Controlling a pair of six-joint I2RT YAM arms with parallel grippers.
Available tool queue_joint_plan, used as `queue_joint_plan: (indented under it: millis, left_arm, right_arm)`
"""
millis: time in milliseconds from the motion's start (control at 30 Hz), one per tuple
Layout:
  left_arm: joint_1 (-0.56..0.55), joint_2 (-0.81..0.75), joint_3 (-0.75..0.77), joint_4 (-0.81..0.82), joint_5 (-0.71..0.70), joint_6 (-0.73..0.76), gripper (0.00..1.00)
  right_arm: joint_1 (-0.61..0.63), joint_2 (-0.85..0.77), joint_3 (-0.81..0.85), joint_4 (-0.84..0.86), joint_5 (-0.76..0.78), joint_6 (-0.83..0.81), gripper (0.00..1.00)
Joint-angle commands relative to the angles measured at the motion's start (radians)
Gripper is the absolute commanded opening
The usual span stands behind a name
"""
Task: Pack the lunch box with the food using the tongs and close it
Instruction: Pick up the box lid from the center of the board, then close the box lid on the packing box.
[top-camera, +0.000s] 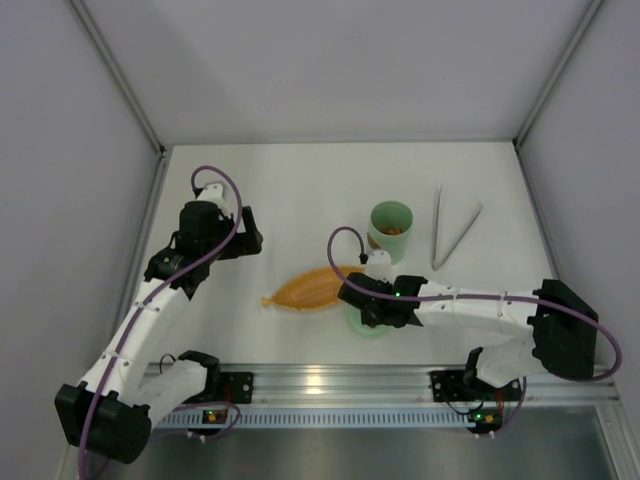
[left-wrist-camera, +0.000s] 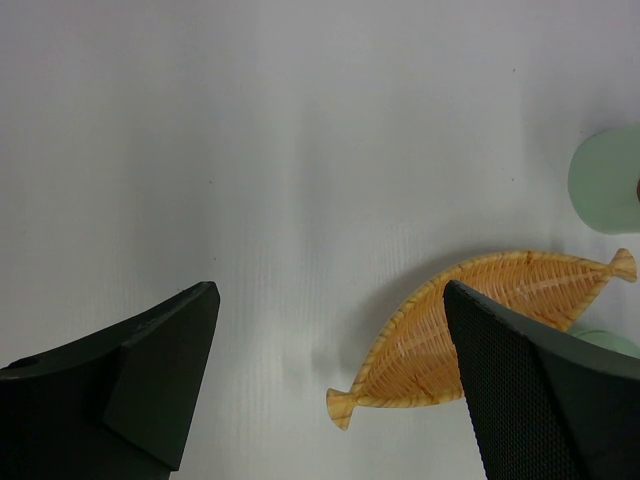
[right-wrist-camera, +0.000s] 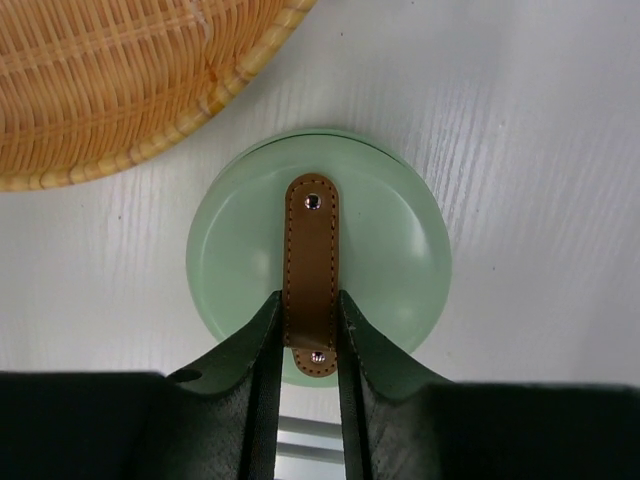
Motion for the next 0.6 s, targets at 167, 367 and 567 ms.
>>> queue_joint_plan:
  millis: [167, 367, 567]
  left_arm:
    - [-0.004, -0.006, 0.014, 0.016, -0.015, 0.0, 0.99]
    - [-0.004, -0.007, 0.014, 0.015, -0.021, 0.0, 0.99]
    - [-0.005, -0.004, 0.014, 0.015, -0.023, 0.0, 0.99]
  right_arm:
    - [0.063, -0.163, 0.138, -0.242, 0.005, -0.057, 0.07]
    - [0.059, -0.228, 0.291, -0.38, 0.109, -0.091, 0.09]
    - [-0.114, -0.191, 0.456, -0.35, 0.165, -0.241, 0.1]
